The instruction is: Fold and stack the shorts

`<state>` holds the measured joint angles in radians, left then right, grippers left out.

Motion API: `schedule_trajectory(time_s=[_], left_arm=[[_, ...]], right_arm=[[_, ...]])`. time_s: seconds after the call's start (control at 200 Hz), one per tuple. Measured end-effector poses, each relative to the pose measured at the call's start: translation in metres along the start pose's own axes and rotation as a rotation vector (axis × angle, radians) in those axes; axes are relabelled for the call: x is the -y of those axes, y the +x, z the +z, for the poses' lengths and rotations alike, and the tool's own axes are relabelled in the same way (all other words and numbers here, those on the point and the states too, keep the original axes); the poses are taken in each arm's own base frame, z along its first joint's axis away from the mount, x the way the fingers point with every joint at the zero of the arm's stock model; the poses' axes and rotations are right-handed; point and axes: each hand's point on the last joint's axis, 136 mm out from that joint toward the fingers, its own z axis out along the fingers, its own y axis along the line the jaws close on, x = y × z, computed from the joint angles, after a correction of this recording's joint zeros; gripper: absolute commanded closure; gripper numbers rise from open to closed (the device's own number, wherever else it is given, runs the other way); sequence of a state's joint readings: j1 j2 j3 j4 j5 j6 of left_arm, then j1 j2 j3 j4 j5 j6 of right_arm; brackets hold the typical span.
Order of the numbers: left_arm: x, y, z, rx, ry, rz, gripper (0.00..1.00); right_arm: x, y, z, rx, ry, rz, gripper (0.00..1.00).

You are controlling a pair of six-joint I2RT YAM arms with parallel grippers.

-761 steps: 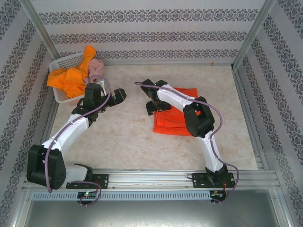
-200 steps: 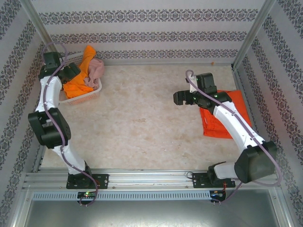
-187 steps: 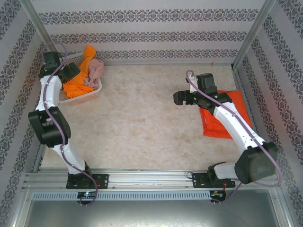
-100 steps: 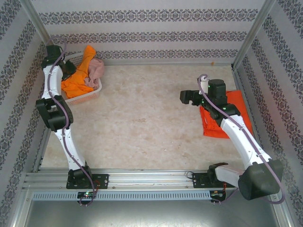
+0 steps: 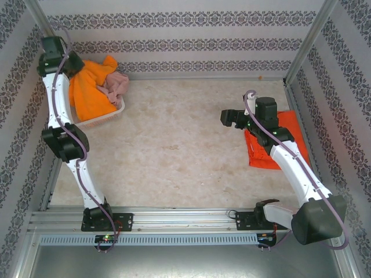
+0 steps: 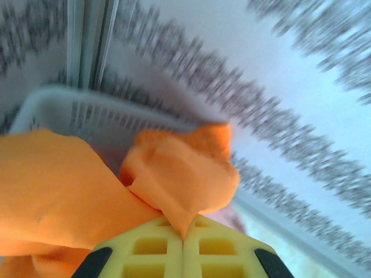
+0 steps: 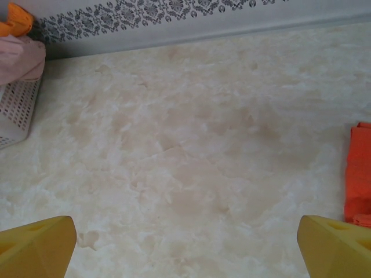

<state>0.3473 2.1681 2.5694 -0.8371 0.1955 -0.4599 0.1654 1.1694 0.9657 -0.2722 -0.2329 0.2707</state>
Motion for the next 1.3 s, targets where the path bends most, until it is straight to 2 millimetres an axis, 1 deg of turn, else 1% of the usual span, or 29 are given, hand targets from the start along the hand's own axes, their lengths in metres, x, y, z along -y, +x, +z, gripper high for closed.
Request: schedule_trajectory(time_s=[0.05, 0.15, 0.225, 0.3, 0.38, 0.455, 0.525, 0.59, 0.604, 0.649, 0.704, 0.814, 0.864, 0.914, 0.979, 1.019, 1.084, 1.119, 1.169, 1.189, 1.244, 1.269, 1.289, 1.299], left_arm=[[0.013, -0.022, -0.025, 0.073, 0.028, 0.005, 1.00], [0.034, -0.057, -0.070, 0.201, 0.078, 0.010, 1.00], [0.049, -0.078, -0.101, 0.287, 0.125, 0.009, 1.00], [0.065, -0.094, -0.124, 0.352, 0.187, 0.001, 1.00], [0.082, -0.103, -0.141, 0.397, 0.257, 0.002, 1.00], [0.105, -0.106, -0.153, 0.424, 0.336, 0.022, 1.00], [0.136, -0.101, -0.163, 0.429, 0.440, 0.042, 1.00], [0.170, -0.092, -0.174, 0.418, 0.562, 0.059, 1.00], [0.181, -0.088, -0.178, 0.411, 0.599, 0.064, 1.00], [0.204, -0.079, -0.187, 0.396, 0.683, 0.079, 1.00], [0.236, -0.063, -0.201, 0.362, 0.795, 0.098, 1.00], [0.287, -0.029, -0.229, 0.288, 0.998, 0.136, 1.00], [0.306, -0.014, -0.241, 0.249, 1.085, 0.151, 1.00], [0.320, -0.001, -0.250, 0.211, 1.160, 0.171, 1.00], [0.335, 0.018, -0.255, 0.150, 1.241, 0.200, 1.00], [0.341, 0.031, -0.255, 0.107, 1.279, 0.219, 1.00], [0.347, 0.059, -0.245, 0.016, 1.316, 0.256, 1.00], [0.349, 0.078, -0.234, -0.035, 1.316, 0.280, 1.00], [0.350, 0.110, -0.212, -0.112, 1.292, 0.320, 0.99], [0.348, 0.125, -0.200, -0.150, 1.271, 0.333, 0.96], [0.340, 0.171, -0.164, -0.247, 1.196, 0.374, 0.82], [0.333, 0.193, -0.147, -0.291, 1.156, 0.397, 0.74], [0.327, 0.212, -0.134, -0.334, 1.119, 0.406, 0.65], [0.324, 0.219, -0.129, -0.344, 1.106, 0.416, 0.60]], right_arm=[[0.001, 0.001, 0.000, -0.001, 0.000, 0.012, 0.02], [0.003, 0.004, 0.001, -0.009, -0.007, 0.033, 0.02], [0.004, 0.006, 0.002, -0.012, -0.015, 0.052, 0.02], [0.004, 0.007, 0.002, -0.014, -0.022, 0.067, 0.02], [0.004, 0.005, 0.002, -0.009, -0.029, 0.082, 0.02], [0.004, 0.002, 0.002, 0.000, -0.039, 0.090, 0.02], [0.004, 0.001, 0.001, 0.004, -0.043, 0.099, 0.02], [0.004, -0.001, 0.001, 0.010, -0.049, 0.111, 0.02], [0.005, -0.002, 0.001, 0.012, -0.048, 0.114, 0.02], [0.005, -0.002, 0.001, 0.018, -0.051, 0.121, 0.02], [0.007, -0.003, 0.000, 0.024, -0.051, 0.132, 0.02], [0.011, -0.004, -0.003, 0.038, -0.045, 0.153, 0.02], [0.013, -0.006, -0.007, 0.050, -0.041, 0.156, 0.02], [0.015, -0.009, -0.010, 0.064, -0.038, 0.158, 0.02], [0.017, -0.013, -0.017, 0.086, -0.032, 0.158, 0.02], [0.019, -0.016, -0.021, 0.101, -0.028, 0.158, 0.02], [0.022, -0.020, -0.028, 0.122, -0.021, 0.159, 0.02], [0.024, -0.020, -0.031, 0.130, -0.015, 0.160, 0.02], [0.027, -0.019, -0.034, 0.139, -0.007, 0.161, 0.02], [0.028, -0.018, -0.035, 0.140, -0.005, 0.162, 0.02], [0.031, -0.014, -0.038, 0.141, 0.003, 0.167, 0.02], [0.032, -0.011, -0.038, 0.138, 0.006, 0.169, 0.02], [0.032, -0.009, -0.038, 0.135, 0.007, 0.170, 0.02], [0.032, -0.008, -0.038, 0.134, 0.007, 0.170, 0.02]])
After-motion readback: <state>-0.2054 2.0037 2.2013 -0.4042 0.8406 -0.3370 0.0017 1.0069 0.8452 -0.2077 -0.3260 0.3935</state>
